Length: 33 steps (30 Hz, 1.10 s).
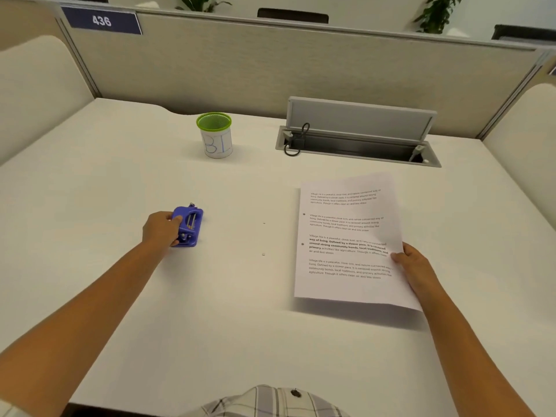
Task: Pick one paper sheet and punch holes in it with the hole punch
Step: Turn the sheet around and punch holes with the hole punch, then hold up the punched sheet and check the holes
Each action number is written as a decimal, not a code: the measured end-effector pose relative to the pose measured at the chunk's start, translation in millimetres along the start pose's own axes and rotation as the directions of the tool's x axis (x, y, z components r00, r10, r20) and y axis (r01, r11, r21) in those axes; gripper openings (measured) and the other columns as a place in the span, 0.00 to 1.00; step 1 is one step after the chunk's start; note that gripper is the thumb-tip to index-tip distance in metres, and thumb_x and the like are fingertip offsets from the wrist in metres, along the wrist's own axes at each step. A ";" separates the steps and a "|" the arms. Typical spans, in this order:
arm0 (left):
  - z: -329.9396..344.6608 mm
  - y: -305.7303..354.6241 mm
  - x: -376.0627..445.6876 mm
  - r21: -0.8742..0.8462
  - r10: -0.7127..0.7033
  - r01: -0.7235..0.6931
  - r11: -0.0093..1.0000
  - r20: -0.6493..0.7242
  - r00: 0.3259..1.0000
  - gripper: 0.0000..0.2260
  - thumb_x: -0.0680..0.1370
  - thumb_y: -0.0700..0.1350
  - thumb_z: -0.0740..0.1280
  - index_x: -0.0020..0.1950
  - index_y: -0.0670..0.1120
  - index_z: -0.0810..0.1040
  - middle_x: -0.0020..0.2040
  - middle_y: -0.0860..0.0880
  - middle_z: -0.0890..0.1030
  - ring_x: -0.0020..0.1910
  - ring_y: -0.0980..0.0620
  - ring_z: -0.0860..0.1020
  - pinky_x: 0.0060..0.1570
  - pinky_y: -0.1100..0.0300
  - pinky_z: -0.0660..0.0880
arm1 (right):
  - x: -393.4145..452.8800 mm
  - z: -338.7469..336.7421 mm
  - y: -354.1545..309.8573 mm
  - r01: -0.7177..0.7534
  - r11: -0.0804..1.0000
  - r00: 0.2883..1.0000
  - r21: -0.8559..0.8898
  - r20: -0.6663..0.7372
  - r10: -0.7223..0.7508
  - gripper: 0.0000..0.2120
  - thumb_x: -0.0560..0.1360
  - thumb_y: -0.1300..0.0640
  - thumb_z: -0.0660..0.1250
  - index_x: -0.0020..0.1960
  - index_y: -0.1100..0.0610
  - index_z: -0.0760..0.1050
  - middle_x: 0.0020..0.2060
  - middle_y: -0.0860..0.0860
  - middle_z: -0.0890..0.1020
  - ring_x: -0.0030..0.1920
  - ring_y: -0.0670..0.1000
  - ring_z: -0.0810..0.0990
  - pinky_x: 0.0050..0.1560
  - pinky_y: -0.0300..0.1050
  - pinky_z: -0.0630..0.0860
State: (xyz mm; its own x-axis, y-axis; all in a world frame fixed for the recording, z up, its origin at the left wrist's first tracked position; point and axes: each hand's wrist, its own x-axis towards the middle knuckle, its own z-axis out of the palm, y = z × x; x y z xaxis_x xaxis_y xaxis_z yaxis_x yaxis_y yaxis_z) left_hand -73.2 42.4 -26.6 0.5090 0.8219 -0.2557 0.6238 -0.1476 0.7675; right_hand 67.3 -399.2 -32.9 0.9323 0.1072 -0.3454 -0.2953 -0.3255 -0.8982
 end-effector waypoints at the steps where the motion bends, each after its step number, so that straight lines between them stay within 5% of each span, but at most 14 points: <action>1: -0.8 -0.5 0.9 0.009 0.001 -0.001 1.000 -0.002 1.000 0.13 0.79 0.41 0.61 0.61 0.39 0.75 0.45 0.42 0.76 0.29 0.50 0.71 0.18 0.67 0.72 | 0.1 0.1 -0.2 -0.002 1.000 1.000 0.003 0.004 0.002 0.13 0.76 0.62 0.58 0.54 0.48 0.75 0.46 0.50 0.83 0.43 0.54 0.82 0.41 0.46 0.77; 6: -6.3 -1.2 -0.5 0.126 0.049 -0.047 0.991 -0.014 0.999 0.09 0.78 0.47 0.62 0.49 0.41 0.77 0.43 0.41 0.77 0.34 0.43 0.73 0.36 0.53 0.74 | -3.7 -0.2 -1.3 -0.057 0.990 0.998 0.131 0.028 0.053 0.13 0.76 0.62 0.58 0.50 0.48 0.77 0.44 0.47 0.84 0.41 0.52 0.83 0.35 0.43 0.78; 8: -11.4 -0.6 -2.8 0.213 0.093 -0.063 0.975 -0.138 0.986 0.15 0.78 0.52 0.61 0.44 0.41 0.76 0.42 0.40 0.78 0.38 0.41 0.74 0.39 0.53 0.69 | -3.7 0.4 -0.8 -0.088 0.969 0.996 0.230 0.051 0.078 0.14 0.76 0.64 0.58 0.53 0.51 0.77 0.47 0.50 0.84 0.42 0.54 0.83 0.37 0.46 0.80; 12: -12.6 15.2 -14.9 0.109 0.154 -0.124 0.986 -0.335 0.930 0.17 0.78 0.52 0.59 0.54 0.38 0.75 0.54 0.38 0.78 0.48 0.39 0.77 0.43 0.52 0.69 | -8.4 3.2 -0.3 -0.105 0.932 0.994 0.346 0.064 0.088 0.16 0.75 0.67 0.56 0.55 0.54 0.76 0.52 0.54 0.83 0.48 0.57 0.81 0.46 0.54 0.78; 17: 26.6 56.6 -51.7 -0.132 0.429 -0.423 0.896 0.018 0.903 0.08 0.77 0.45 0.63 0.49 0.44 0.80 0.43 0.46 0.82 0.41 0.47 0.78 0.44 0.54 0.75 | -18.9 2.0 -9.9 -0.028 0.935 0.998 0.354 0.067 0.005 0.16 0.75 0.65 0.56 0.55 0.51 0.76 0.52 0.52 0.84 0.48 0.54 0.83 0.45 0.51 0.79; 22: 75.6 84.9 -91.0 -0.205 0.531 -0.497 0.843 0.455 0.714 0.11 0.78 0.44 0.63 0.58 0.45 0.78 0.51 0.50 0.82 0.48 0.54 0.78 0.51 0.58 0.73 | -27.7 -1.8 -32.3 0.141 0.931 0.984 0.336 0.052 -0.168 0.17 0.76 0.65 0.57 0.55 0.48 0.77 0.50 0.47 0.85 0.48 0.49 0.84 0.42 0.44 0.80; 27: 102.5 92.2 -119.1 -0.376 0.507 -0.367 0.851 0.402 0.763 0.11 0.81 0.45 0.56 0.51 0.46 0.78 0.42 0.54 0.81 0.40 0.54 0.80 0.36 0.64 0.73 | -32.0 0.0 -44.3 0.284 0.905 0.956 0.316 -0.016 -0.294 0.14 0.77 0.65 0.58 0.53 0.49 0.76 0.49 0.47 0.85 0.47 0.50 0.84 0.44 0.43 0.81; 33: 109.3 102.1 -123.0 -0.369 0.524 -0.419 0.829 0.253 0.813 0.04 0.76 0.42 0.66 0.48 0.47 0.80 0.42 0.51 0.83 0.42 0.52 0.80 0.47 0.56 0.77 | -31.1 1.5 -44.6 0.380 0.877 0.925 0.293 -0.105 -0.366 0.11 0.79 0.63 0.58 0.55 0.50 0.73 0.51 0.47 0.82 0.52 0.50 0.81 0.49 0.43 0.78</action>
State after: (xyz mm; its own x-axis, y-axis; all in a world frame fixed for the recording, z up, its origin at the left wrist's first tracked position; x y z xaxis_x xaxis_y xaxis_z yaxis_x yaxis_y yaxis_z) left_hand -7.2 -133.9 19.0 0.8907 0.4522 0.0456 0.0848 -0.2638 0.9609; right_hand 51.2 -386.6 17.4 0.9921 0.1197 0.0379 0.0345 0.0304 -0.9989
